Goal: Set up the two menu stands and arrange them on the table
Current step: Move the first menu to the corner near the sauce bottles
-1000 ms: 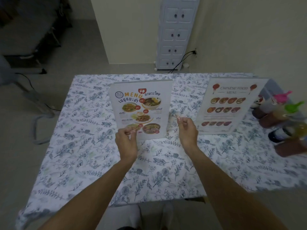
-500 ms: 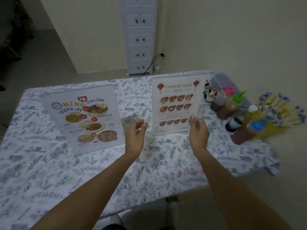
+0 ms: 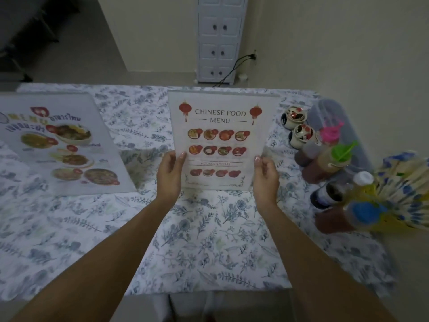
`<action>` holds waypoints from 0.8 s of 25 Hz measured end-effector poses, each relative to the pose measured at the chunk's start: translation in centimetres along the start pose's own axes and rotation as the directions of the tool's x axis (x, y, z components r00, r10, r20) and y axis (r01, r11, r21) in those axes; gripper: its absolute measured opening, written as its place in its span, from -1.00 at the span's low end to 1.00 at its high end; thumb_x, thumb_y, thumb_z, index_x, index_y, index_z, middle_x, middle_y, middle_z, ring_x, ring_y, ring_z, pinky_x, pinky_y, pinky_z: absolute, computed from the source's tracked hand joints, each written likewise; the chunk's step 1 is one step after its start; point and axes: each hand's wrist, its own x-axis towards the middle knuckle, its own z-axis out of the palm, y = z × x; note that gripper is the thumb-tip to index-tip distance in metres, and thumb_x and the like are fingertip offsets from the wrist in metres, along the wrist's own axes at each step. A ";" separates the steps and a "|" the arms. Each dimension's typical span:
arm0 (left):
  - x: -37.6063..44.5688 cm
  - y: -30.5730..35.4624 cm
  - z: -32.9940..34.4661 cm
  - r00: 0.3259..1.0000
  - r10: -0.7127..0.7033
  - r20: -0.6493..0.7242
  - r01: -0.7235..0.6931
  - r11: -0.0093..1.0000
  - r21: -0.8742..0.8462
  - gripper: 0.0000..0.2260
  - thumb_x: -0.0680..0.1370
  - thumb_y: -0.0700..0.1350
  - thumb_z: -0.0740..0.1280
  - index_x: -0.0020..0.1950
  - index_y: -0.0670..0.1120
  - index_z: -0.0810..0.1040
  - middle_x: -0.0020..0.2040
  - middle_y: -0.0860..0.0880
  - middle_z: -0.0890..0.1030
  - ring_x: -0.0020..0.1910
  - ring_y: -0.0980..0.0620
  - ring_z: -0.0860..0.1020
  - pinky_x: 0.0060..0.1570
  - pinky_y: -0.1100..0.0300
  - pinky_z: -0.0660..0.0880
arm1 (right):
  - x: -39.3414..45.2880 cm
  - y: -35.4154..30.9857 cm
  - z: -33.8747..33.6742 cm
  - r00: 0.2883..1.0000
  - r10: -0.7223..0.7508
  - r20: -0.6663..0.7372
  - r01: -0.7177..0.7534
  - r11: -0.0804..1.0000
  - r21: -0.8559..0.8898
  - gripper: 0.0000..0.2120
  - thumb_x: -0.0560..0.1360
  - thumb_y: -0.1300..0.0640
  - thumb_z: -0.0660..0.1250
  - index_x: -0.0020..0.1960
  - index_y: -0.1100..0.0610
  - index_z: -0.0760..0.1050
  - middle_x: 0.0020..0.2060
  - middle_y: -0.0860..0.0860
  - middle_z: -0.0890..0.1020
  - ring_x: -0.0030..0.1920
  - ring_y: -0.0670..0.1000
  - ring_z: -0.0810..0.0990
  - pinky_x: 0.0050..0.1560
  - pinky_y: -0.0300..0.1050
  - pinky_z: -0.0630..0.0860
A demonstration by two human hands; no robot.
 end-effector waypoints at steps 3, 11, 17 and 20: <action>0.2 -0.6 0.4 1.000 -0.004 -0.028 0.003 0.999 -0.038 -0.79 0.59 0.03 0.30 -0.04 -0.12 0.55 -0.05 0.03 0.66 -0.03 0.03 0.64 0.04 0.06 0.59 | 0.5 0.4 0.3 0.999 0.010 0.048 -0.011 1.000 0.029 -0.75 0.61 -0.02 0.20 -0.07 0.12 0.53 -0.24 -0.06 0.64 -0.26 -0.14 0.59 -0.23 -0.24 0.61; -0.4 -0.4 0.3 0.999 -0.006 -0.040 0.002 0.995 -0.099 -0.91 0.59 -0.10 0.31 -0.10 0.00 0.55 -0.06 0.02 0.63 -0.11 0.10 0.59 -0.06 0.15 0.55 | 0.6 0.3 -0.1 0.995 0.004 0.104 -0.008 0.999 0.037 -0.73 0.62 0.04 0.21 -0.26 0.03 0.43 -0.30 -0.02 0.58 -0.29 -0.16 0.53 -0.28 -0.21 0.53; -0.3 -0.1 0.3 0.999 -0.015 -0.049 0.008 0.989 -0.145 -0.89 0.58 -0.16 0.32 -0.13 -0.02 0.57 -0.10 0.00 0.61 -0.14 0.06 0.56 -0.11 0.16 0.52 | 0.8 0.3 -0.2 0.992 0.027 0.119 -0.032 0.999 0.041 -0.75 0.61 0.02 0.21 -0.20 0.07 0.46 -0.22 0.07 0.60 -0.21 -0.01 0.56 -0.21 -0.05 0.55; 0.6 0.4 0.4 0.999 -0.017 -0.038 0.012 0.989 -0.149 -0.88 0.58 -0.17 0.32 -0.14 -0.02 0.56 -0.12 0.02 0.62 -0.18 0.12 0.58 -0.16 0.22 0.52 | 1.4 0.1 0.0 0.994 0.034 0.104 -0.037 0.999 0.029 -0.75 0.61 0.01 0.22 -0.18 0.11 0.48 -0.24 0.04 0.61 -0.26 -0.06 0.55 -0.34 -0.21 0.54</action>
